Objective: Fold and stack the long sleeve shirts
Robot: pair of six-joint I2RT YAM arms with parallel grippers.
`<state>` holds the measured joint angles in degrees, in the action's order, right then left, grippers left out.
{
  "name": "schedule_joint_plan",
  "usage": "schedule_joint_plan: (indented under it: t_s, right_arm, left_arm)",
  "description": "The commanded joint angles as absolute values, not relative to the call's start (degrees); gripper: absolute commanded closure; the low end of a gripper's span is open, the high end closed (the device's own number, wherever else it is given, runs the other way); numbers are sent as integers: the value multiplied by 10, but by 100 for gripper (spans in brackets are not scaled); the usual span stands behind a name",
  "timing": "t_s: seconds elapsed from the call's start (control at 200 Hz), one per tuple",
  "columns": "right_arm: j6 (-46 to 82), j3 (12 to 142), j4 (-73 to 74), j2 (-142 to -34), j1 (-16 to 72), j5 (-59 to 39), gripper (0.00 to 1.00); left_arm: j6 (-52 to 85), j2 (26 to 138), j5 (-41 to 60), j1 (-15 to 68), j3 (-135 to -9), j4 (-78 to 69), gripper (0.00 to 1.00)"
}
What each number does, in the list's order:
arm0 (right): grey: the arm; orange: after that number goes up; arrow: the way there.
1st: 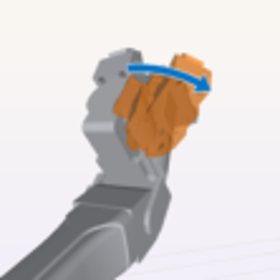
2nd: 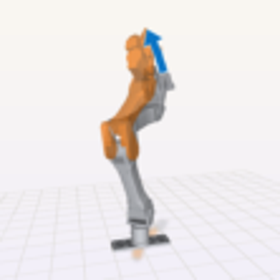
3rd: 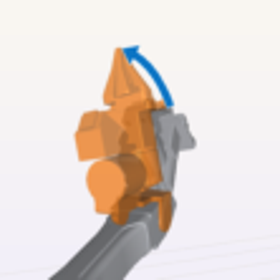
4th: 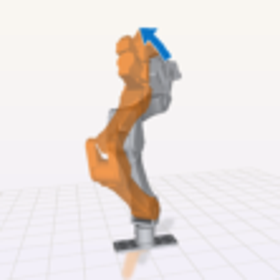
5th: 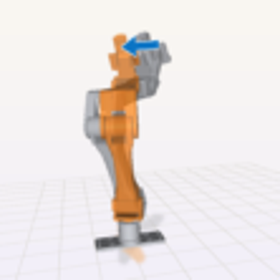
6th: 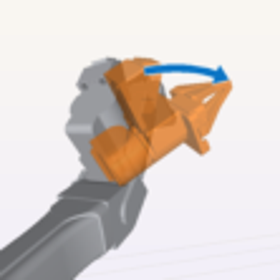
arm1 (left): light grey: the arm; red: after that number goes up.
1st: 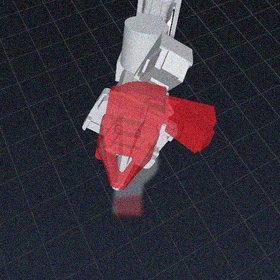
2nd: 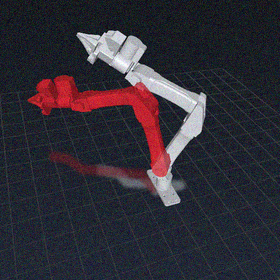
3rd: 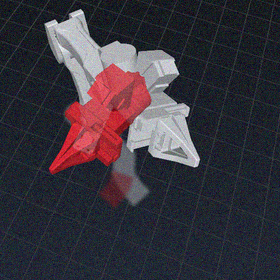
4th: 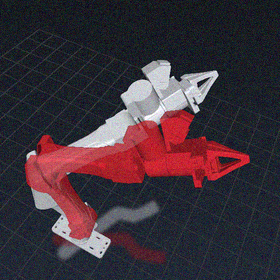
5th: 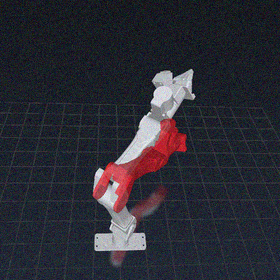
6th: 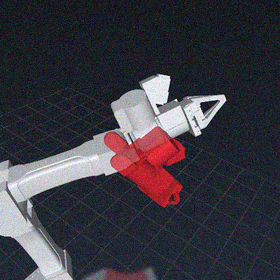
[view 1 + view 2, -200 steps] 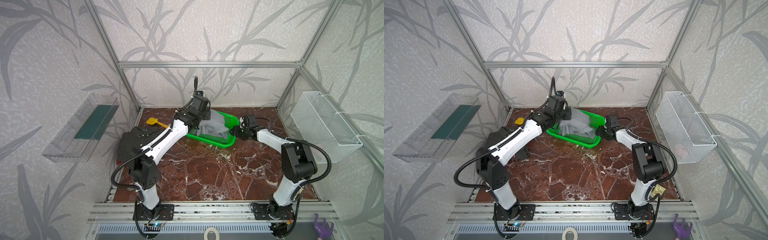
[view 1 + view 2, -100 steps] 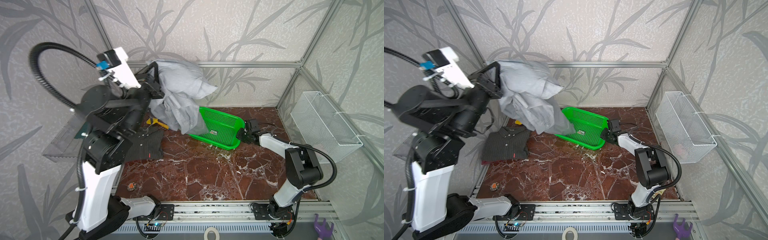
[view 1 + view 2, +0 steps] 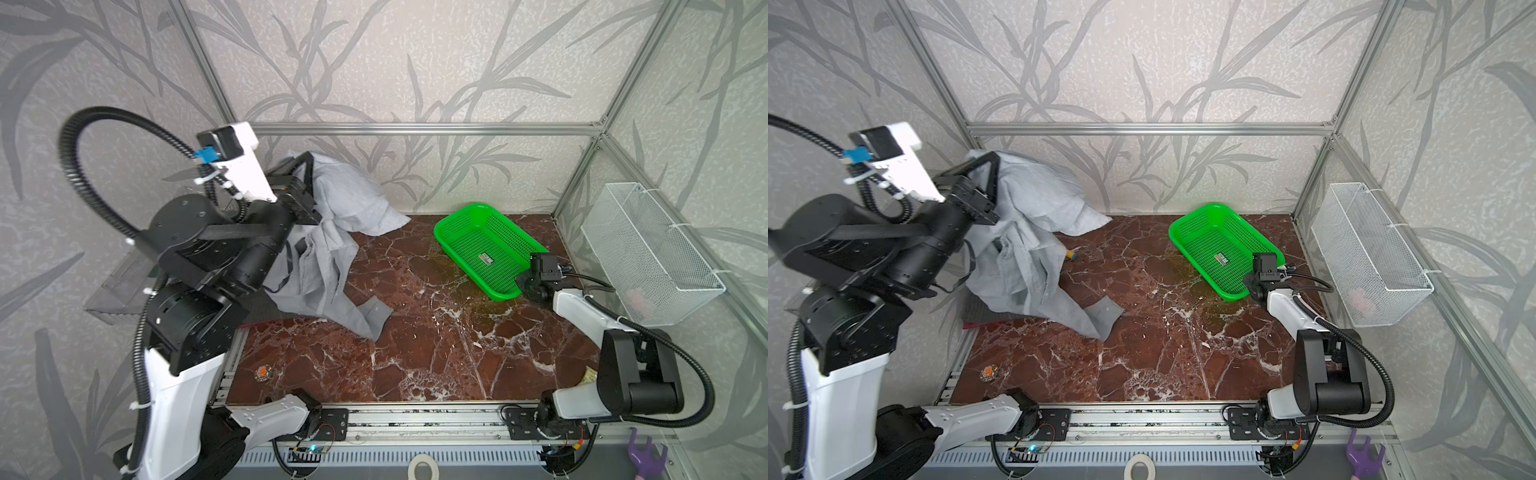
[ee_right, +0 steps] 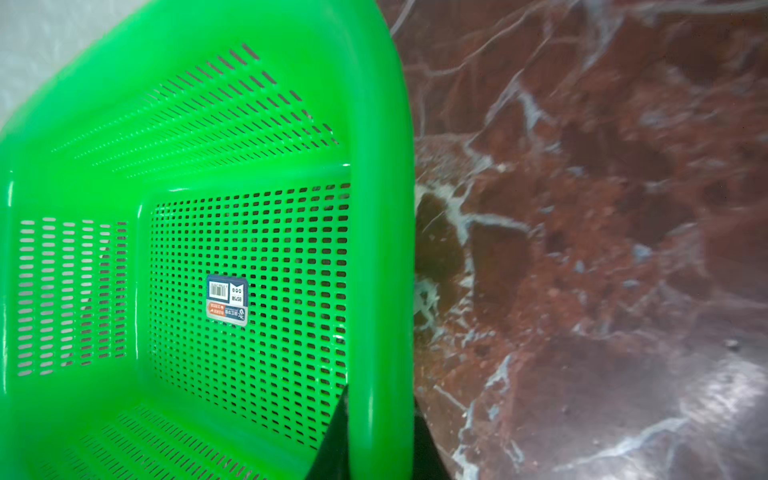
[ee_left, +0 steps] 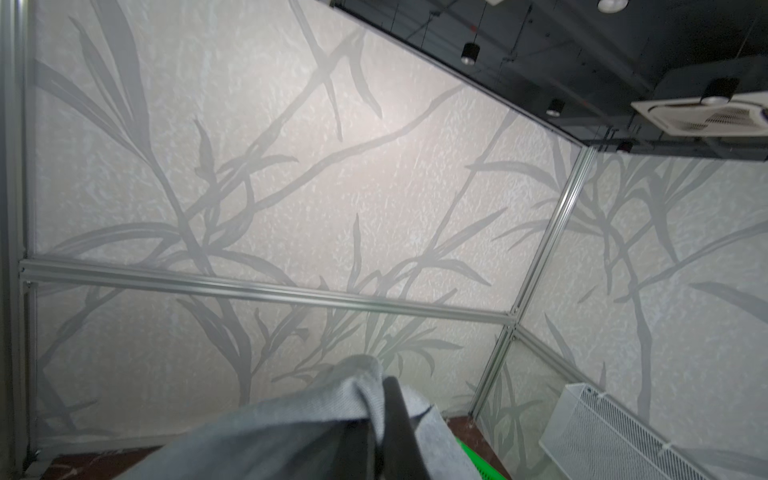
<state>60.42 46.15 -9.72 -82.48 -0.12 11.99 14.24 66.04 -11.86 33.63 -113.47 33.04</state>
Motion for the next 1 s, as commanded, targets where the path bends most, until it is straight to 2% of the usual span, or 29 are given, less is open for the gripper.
schedule_joint_plan:
  t_s: [0.0,0.325,0.655,0.805,0.905,0.995]
  right_arm:
    - [646,448,-107,-806,-22,190,100]
    - [645,466,-110,-829,-94,225,100]
    - [637,492,-137,-854,-115,213,100]
    - [633,487,-140,-845,-114,195,54]
    - [629,486,-147,-829,-113,171,35]
    - [627,481,-152,-804,-108,154,23]
  left_arm:
    - [153,651,-92,338,-1081,315,100]
    - [200,636,-75,351,-934,272,100]
    - [210,670,-95,394,-871,258,100]
    - [212,693,-98,398,-879,278,100]
    - [212,712,-96,399,-892,296,100]
    - [217,729,-99,399,-909,312,100]
